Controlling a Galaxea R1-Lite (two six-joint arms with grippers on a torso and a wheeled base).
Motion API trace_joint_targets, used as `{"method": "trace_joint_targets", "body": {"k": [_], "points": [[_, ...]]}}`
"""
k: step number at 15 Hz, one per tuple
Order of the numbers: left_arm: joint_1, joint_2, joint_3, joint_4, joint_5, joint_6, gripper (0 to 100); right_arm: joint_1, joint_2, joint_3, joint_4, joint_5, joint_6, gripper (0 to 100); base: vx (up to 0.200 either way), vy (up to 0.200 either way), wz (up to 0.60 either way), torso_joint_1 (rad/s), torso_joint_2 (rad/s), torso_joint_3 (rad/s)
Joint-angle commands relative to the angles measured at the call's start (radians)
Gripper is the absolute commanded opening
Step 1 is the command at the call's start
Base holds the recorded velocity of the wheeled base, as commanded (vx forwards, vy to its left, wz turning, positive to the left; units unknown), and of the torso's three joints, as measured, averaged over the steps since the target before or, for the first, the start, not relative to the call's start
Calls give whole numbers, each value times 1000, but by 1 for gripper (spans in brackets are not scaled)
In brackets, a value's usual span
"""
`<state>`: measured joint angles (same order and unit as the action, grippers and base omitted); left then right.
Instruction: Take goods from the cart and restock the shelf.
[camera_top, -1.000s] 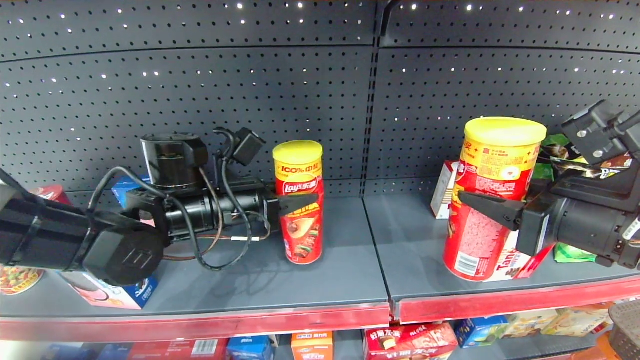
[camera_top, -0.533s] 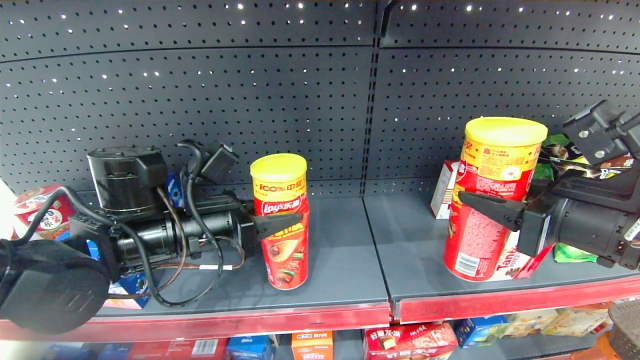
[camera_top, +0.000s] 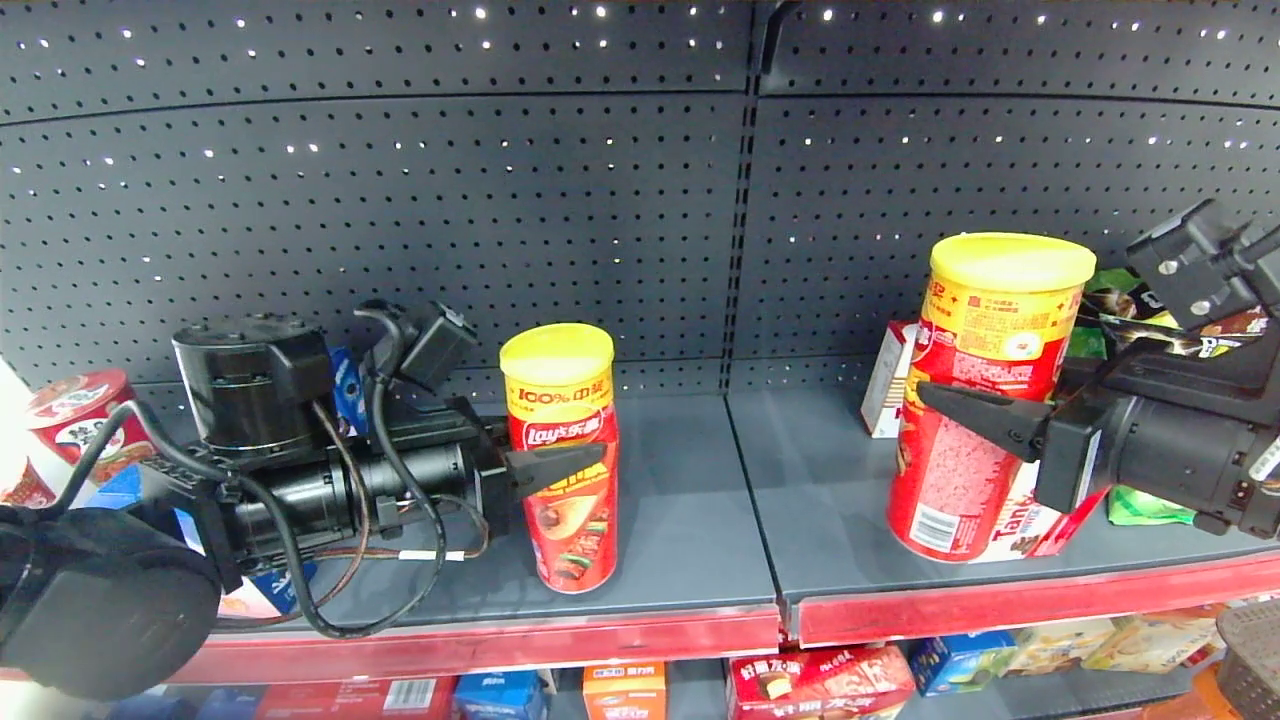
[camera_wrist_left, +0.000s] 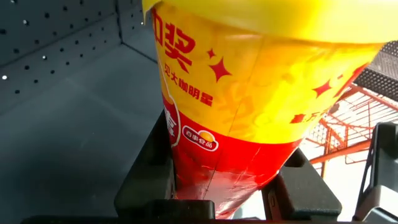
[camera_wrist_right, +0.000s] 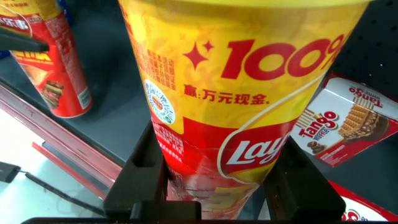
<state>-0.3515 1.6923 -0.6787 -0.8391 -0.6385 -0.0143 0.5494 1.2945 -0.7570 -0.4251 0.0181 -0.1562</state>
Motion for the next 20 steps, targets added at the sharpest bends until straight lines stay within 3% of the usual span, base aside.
{"method": "trace_joint_targets", "body": {"k": [1,7,10,11,16,20], "points": [[-3,40,1,-8,0,0,0,0,0,-1,-1,0,0,0,0,0,0,0,0,0],[-15,122,-4,-81,3,-1,0,0,2,-2,-1,0,0,0,0,0,0,0,0,0],[-23,138,-13,-87,36,-4,0,0,2,-1,-1,0,1,0,0,0,0,0,0,0],[-23,138,-12,-86,37,-4,100,0,0,-1,-1,0,0,0,0,0,0,0,0,0],[-23,112,10,-87,40,-1,100,-2,-1,2,-1,0,1,0,0,0,0,0,0,0],[-15,1,114,-87,71,-3,100,-3,-11,13,-1,0,1,0,0,0,0,0,0,0]]}}
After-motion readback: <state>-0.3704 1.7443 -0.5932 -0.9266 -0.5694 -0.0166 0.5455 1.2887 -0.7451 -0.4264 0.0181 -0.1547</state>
